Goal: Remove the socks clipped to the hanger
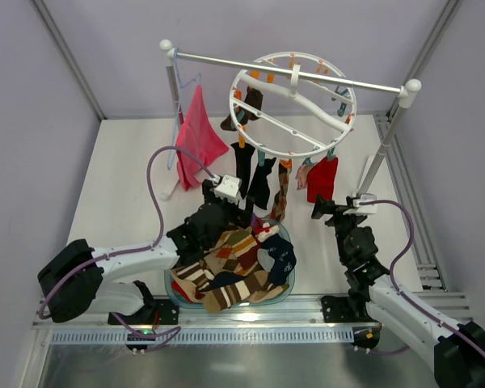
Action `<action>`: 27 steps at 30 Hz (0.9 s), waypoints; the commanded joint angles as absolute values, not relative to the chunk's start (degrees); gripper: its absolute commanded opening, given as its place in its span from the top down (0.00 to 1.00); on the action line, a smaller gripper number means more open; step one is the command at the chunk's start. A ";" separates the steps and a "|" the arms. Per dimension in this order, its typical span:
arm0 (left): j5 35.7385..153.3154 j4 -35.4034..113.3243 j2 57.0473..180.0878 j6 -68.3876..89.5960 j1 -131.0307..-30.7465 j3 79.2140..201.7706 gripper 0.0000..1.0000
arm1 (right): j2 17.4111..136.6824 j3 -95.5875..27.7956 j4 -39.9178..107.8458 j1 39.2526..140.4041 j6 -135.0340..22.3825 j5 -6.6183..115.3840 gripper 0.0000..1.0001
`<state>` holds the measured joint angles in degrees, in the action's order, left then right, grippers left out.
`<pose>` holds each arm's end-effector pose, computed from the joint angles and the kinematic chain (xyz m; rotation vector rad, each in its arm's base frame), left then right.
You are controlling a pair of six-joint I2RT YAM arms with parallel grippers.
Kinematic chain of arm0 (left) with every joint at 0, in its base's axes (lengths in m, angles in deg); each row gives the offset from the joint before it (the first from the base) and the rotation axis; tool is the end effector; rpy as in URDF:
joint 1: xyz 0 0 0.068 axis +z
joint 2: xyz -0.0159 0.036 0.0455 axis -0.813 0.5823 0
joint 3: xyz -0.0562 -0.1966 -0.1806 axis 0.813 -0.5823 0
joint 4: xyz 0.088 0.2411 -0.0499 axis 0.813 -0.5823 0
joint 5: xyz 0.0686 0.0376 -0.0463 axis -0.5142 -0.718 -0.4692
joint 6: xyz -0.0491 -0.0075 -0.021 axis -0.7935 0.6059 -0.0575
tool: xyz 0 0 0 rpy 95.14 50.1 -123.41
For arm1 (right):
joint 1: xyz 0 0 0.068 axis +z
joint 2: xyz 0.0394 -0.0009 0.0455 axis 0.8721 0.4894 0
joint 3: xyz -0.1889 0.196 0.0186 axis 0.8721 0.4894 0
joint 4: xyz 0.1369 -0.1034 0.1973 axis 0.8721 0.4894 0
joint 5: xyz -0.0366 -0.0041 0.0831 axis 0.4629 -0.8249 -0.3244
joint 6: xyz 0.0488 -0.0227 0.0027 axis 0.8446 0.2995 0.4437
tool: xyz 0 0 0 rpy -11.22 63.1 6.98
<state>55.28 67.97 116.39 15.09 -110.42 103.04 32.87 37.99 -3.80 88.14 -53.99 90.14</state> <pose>0.1698 -0.2190 0.2472 0.3170 1.6649 -0.3682 0.1426 0.0551 0.1957 0.1550 1.5027 0.1443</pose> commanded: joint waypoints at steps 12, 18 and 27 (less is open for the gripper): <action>58.13 69.99 116.12 16.03 -110.46 103.75 0.00 | 33.05 38.31 -6.89 88.47 -53.82 90.41 0.00; 68.40 73.68 111.81 17.61 -110.46 99.62 0.00 | 32.88 38.40 -6.71 88.47 -53.82 90.15 0.00; 70.54 81.06 116.28 18.49 -109.32 99.08 0.00 | 33.41 38.31 -7.06 88.39 -53.74 89.62 0.00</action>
<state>68.75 74.59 114.29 17.28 -110.16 99.11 33.24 38.01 -3.89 88.14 -53.95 90.08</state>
